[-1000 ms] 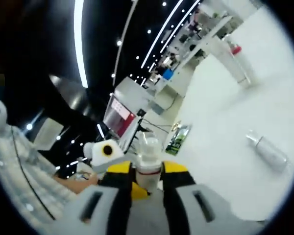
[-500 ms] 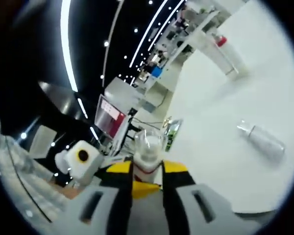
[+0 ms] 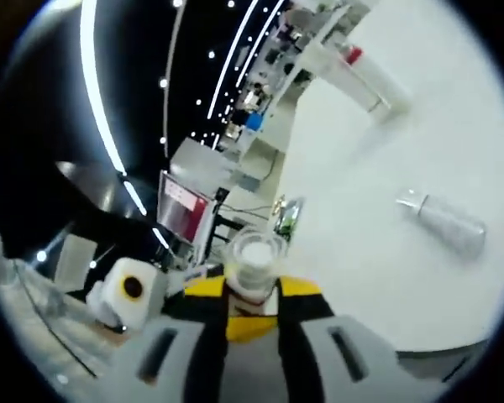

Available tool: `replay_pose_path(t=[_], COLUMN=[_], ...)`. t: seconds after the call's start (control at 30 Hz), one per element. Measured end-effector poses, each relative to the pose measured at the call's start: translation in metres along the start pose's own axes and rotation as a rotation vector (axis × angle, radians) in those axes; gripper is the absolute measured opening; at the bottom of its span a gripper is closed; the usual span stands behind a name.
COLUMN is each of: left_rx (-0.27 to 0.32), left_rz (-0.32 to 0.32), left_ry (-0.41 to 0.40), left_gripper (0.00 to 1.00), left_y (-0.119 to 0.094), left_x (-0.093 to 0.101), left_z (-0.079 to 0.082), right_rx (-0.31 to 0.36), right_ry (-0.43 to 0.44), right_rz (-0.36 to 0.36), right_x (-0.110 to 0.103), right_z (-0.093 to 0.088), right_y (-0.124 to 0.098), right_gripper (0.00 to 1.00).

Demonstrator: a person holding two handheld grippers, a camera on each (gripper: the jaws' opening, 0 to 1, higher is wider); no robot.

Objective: Arrange the skincare products in the storage area until every visible bottle or jar stands upright without overlapping.

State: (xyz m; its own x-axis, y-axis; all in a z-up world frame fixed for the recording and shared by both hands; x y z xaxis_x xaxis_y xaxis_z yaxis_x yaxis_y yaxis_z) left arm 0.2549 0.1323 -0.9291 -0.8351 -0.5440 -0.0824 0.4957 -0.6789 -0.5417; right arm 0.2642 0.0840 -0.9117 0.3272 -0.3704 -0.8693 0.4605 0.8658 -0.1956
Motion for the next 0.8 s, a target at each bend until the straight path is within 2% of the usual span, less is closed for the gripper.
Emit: replay_pose_path(t=[0.1, 0.2, 0.27, 0.3, 0.37, 0.5, 0.57, 0.6, 0.67, 0.8], left_rx=[0.008, 0.027, 0.026, 0.033, 0.043, 0.069, 0.085, 0.080, 0.061, 0.033], left_rz=[-0.016, -0.086, -0.102, -0.134, -0.160, -0.179, -0.159, -0.127, -0.107, -0.076], left_ry=[-0.023, -0.158, -0.218, -0.256, -0.330, -0.389, -0.363, -0.341, -0.335, -0.288], left_gripper=[0.24, 0.24, 0.24, 0.24, 0.23, 0.22, 0.22, 0.21, 0.21, 0.21], left_y=[0.001, 0.001, 0.001, 0.001, 0.000, -0.003, -0.006, -0.007, -0.006, -0.004], left_x=[0.000, 0.006, 0.006, 0.009, 0.012, 0.013, 0.011, 0.009, 0.008, 0.006], left_z=[-0.002, -0.009, -0.013, -0.015, -0.017, -0.013, -0.009, -0.008, -0.008, -0.010], right_rx=[-0.005, -0.035, -0.068, -0.078, -0.083, -0.070, -0.045, -0.033, -0.025, -0.028], right_ry=[-0.078, -0.199, -0.272, -0.322, -0.396, -0.414, -0.385, -0.363, -0.301, -0.284], right_rz=[-0.009, -0.032, -0.041, -0.046, -0.031, -0.011, 0.001, -0.007, -0.032, -0.041], right_x=[-0.001, -0.002, -0.005, -0.007, -0.013, -0.017, -0.018, -0.018, -0.015, -0.013], right_z=[0.000, -0.004, -0.009, -0.011, -0.013, -0.012, -0.009, -0.007, -0.006, -0.007], right_y=[0.000, 0.001, 0.004, 0.005, 0.007, 0.006, 0.005, 0.005, 0.006, 0.006], right_gripper=[0.19, 0.19, 0.19, 0.19, 0.19, 0.18, 0.19, 0.19, 0.18, 0.18])
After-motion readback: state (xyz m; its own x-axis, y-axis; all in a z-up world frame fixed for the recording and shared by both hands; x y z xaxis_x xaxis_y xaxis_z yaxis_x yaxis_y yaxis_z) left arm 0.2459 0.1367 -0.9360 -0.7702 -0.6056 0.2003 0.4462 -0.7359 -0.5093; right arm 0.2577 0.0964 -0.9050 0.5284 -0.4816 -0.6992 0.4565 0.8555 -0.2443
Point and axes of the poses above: the point that each gripper's makers call its tool centre point, and the gripper's own axes: y roughly forward along the fingers, x roughly to its right, z roughly out of its top, the point moved 3 cm from there along -y, roughly backward along the fingers
